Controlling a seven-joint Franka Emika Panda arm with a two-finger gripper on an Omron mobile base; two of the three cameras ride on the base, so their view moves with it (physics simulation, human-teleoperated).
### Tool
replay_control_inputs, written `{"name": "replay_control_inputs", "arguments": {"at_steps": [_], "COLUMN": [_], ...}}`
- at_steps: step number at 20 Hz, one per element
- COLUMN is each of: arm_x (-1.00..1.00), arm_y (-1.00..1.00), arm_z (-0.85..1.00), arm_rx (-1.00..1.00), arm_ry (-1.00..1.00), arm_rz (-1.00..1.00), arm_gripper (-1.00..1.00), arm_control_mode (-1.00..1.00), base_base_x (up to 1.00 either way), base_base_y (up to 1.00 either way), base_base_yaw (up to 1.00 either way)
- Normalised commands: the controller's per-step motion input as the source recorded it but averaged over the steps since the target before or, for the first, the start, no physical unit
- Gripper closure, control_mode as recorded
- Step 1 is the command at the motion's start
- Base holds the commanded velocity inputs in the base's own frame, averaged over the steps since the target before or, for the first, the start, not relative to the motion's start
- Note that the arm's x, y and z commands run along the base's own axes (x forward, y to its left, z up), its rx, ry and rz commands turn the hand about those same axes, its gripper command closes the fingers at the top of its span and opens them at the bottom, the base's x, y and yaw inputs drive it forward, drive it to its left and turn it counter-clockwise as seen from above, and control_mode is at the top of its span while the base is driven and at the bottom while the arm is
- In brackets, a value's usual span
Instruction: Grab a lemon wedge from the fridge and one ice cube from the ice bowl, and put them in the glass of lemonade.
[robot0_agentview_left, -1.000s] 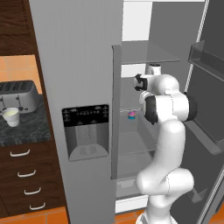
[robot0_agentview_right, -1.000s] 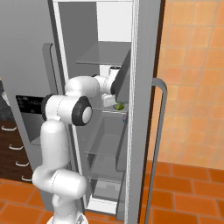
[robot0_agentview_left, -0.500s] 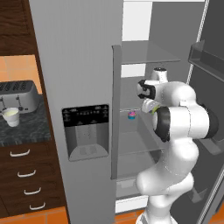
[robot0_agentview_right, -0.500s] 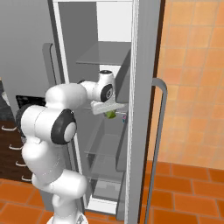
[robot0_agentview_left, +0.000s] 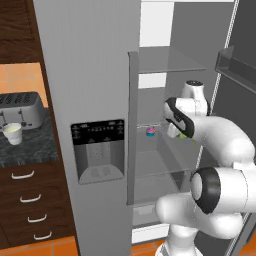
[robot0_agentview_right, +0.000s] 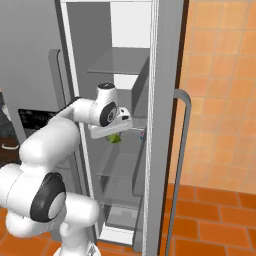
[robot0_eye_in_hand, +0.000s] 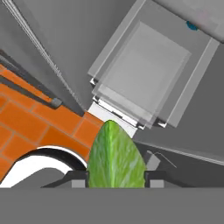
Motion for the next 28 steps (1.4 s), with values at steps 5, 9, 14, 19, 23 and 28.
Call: {"name": "replay_control_inputs", "arguments": {"at_steps": [5, 9, 14, 19, 23, 28], "arm_x": [-1.0, -1.0, 0.0, 0.0, 0.0, 0.0], "arm_y": [0.01, 0.01, 0.0, 0.0, 0.0, 0.0], "arm_z": [-0.04, 0.12, 0.0, 0.0, 0.0, 0.0], "arm_rx": [0.0, 0.0, 0.0, 0.0, 0.0, 0.0], "arm_ry": [-0.14, -0.18, 0.0, 0.0, 0.0, 0.0], "arm_rz": [-0.04, -0.06, 0.0, 0.0, 0.0, 0.0], "arm_gripper": [1.0, 1.0, 1.0, 1.0, 1.0, 1.0], "arm_control_mode": [-1.0, -1.0, 1.0, 1.0, 1.0, 1.0], "base_base_x": [0.0, 0.0, -1.0, -0.7, -0.01, -0.06], "base_base_y": [0.0, 0.0, 0.29, 0.82, 1.0, 1.0], "base_base_yaw": [0.0, 0.0, -0.07, -0.17, -0.32, -0.05]}}
